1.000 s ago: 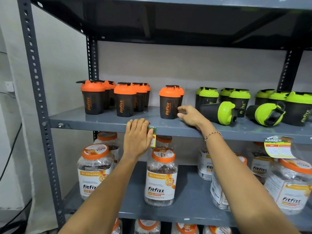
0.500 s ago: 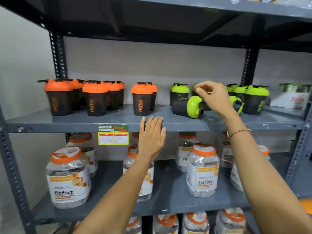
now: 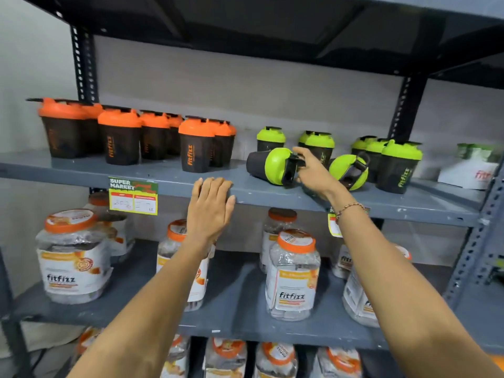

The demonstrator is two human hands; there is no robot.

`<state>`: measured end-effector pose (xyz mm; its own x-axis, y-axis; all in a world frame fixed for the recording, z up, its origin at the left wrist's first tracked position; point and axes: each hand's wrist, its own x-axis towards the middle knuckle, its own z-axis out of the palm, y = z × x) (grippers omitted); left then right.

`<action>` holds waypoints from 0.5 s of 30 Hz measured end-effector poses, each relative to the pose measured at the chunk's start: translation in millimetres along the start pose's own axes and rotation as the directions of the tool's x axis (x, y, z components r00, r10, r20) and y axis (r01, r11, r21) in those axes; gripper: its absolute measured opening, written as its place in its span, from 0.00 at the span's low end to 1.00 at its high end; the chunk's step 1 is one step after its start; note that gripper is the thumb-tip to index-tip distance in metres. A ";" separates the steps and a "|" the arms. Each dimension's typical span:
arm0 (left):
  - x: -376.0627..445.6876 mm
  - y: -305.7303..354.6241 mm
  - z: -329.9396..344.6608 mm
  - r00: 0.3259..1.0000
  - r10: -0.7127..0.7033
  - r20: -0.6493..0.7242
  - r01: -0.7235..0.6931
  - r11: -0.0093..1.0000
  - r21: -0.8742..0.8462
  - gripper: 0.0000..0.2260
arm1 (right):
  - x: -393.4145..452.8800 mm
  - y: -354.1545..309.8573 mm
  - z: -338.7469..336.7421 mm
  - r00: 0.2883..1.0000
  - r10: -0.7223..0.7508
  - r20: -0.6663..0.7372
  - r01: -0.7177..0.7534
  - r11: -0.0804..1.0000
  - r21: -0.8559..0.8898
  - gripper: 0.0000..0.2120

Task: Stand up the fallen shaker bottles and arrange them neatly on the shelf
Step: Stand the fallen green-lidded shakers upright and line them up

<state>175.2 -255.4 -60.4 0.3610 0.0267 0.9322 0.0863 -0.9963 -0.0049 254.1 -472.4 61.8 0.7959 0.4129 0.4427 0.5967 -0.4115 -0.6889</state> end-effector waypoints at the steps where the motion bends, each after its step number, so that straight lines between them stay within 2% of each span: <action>1: 0.4 -0.4 -1.1 1.000 0.000 0.010 0.000 1.000 0.006 0.16 | 0.7 0.3 2.0 1.000 0.000 -0.002 0.000 1.000 0.030 0.30; 6: 2.4 0.3 -4.7 0.999 -0.020 0.043 0.020 1.000 -0.011 0.18 | 8.7 2.3 4.5 0.995 -0.067 0.074 0.072 0.995 -0.066 0.27; 10: 2.6 -0.3 -5.0 0.999 -0.025 0.033 0.025 1.000 -0.002 0.18 | 20.0 -0.8 0.2 0.977 -0.210 0.024 0.209 0.946 -0.246 0.31; 13: 3.0 -1.7 -5.3 0.999 -0.017 0.038 0.017 1.000 0.007 0.18 | 32.8 -3.7 2.1 0.937 -0.293 0.193 0.348 0.846 -0.404 0.41; 15: 2.2 -3.7 -4.5 0.999 0.010 0.032 -0.010 1.000 0.016 0.18 | 40.3 -6.7 9.5 0.911 -0.283 0.301 0.397 0.803 -0.446 0.47</action>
<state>171.5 -252.0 -56.7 0.3914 0.0195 0.9200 0.0973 -0.9950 -0.0204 281.3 -445.3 78.8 0.5253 0.7368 0.4257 0.8401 -0.5287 -0.1215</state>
